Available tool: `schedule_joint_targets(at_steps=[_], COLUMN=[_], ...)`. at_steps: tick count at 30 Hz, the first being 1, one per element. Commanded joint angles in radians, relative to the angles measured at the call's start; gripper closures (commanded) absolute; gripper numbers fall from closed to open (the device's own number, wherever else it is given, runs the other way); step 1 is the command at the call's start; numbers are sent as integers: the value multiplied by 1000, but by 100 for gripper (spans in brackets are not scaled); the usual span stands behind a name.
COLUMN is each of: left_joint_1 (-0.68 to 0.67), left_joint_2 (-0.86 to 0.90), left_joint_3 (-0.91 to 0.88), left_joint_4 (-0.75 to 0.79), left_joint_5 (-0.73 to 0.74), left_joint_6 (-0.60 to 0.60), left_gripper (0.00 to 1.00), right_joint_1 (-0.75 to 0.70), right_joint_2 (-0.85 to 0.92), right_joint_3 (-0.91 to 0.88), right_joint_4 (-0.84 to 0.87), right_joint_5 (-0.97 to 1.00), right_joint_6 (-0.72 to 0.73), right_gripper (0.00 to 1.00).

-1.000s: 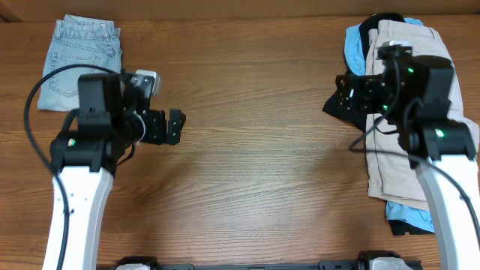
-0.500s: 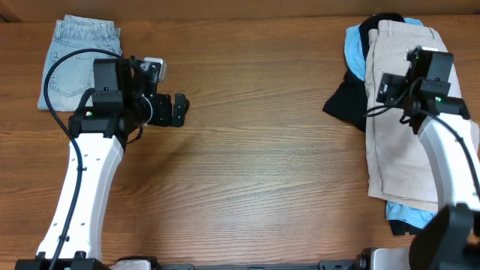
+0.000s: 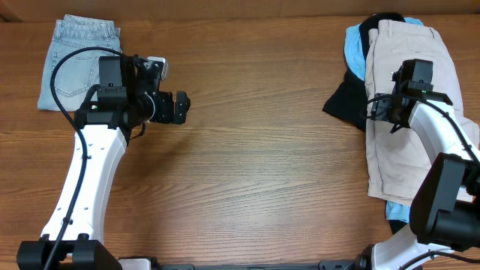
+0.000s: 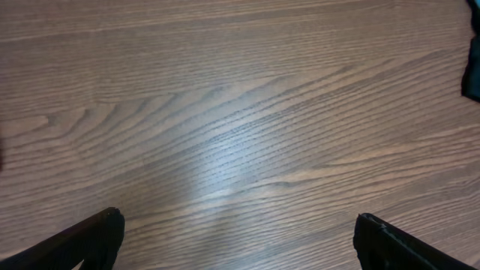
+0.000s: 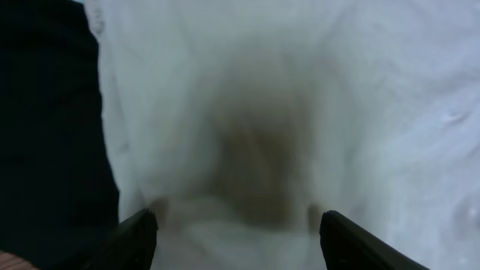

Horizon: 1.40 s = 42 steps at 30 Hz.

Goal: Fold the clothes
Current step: 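Lower the right gripper and pinch the beige shorts' waistband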

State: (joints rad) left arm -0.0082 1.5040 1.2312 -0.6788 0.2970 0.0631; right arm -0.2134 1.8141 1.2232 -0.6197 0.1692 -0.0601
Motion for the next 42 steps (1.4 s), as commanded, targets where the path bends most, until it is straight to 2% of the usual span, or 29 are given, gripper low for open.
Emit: schedule_joint_targets(at_steps=[1,11,21,31,42], left_joint_1=[-5,-5,-5,-5,-5], left_joint_2=[7,7,7,7,7], left_joint_3=[21,21,21,21,21], left_joint_4=[18,42,42,42,42], left_joint_5=[10,10,10,10,6], left_joint_6=[26,26,27,27,27], left_gripper=[0,0,0,0,0], right_joint_1=[6,6,5,32,63], right_joint_2=[-3,-3,-3,-3,-3], right_joint_3=[11,-40,-41,-62,-95], right_joint_4=[-2,0,-14,-19,-7], right_joint_5=[-76,-81,-24,-20,132], right_joint_6=[-1,0,0,-1,35], right_gripper=[27,28,37,37,41])
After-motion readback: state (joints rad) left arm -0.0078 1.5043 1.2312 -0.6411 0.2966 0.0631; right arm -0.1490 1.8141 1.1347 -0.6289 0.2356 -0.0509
